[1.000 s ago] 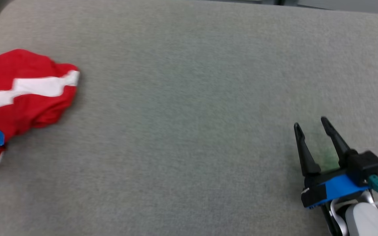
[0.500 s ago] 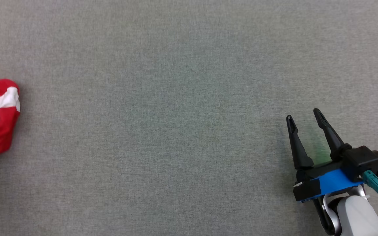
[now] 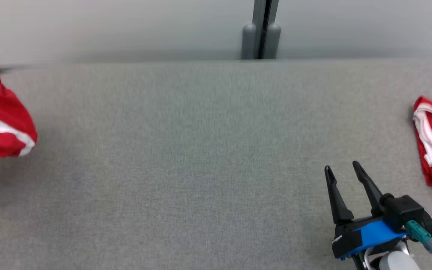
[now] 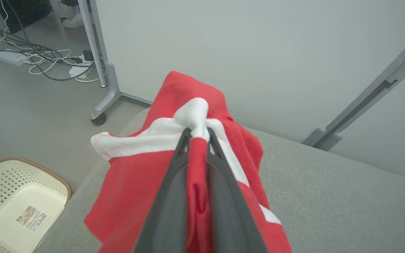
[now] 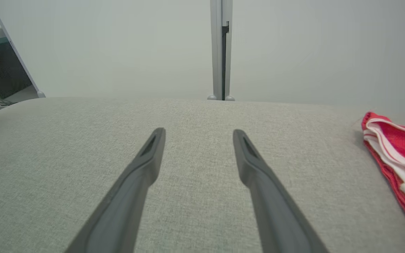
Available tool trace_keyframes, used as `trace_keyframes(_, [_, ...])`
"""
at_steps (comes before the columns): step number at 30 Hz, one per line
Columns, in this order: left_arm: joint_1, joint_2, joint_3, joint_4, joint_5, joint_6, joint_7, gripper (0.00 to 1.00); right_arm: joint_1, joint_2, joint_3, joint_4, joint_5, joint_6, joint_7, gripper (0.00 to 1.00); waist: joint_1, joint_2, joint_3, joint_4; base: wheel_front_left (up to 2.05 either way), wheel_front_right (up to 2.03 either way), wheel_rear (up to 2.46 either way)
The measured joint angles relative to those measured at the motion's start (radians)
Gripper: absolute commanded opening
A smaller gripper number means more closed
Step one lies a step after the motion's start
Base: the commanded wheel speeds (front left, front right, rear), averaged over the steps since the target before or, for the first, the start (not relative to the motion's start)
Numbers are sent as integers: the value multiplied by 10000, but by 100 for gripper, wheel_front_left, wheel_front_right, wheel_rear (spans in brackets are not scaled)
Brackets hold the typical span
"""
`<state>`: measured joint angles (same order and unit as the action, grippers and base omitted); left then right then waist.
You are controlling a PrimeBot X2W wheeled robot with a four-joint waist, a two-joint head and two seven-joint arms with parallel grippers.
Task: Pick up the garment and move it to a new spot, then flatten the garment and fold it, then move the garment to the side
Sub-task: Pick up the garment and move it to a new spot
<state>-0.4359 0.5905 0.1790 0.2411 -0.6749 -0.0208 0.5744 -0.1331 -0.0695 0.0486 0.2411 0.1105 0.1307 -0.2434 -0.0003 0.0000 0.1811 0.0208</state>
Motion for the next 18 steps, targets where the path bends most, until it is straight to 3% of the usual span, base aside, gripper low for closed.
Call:
trace_keyframes(5, [-460,-2,-679,-1515,-19,-322,529,0,408,46,-236,48,56,0,-58,100,0,0,-894,-257,0,0,0])
trace_keyframes(9, [-785,-407,-1402,-2642,-184,-456,936,0,589,69,-382,13,56,0,-86,100,0,0,-1284,-672,0,0,0])
trace_keyframes(18, [-1230,-1965,-3434,-3373,-589,-832,1022,0,577,127,-84,-148,86,0,23,100,3,0,-1401,-1850,0,0,0])
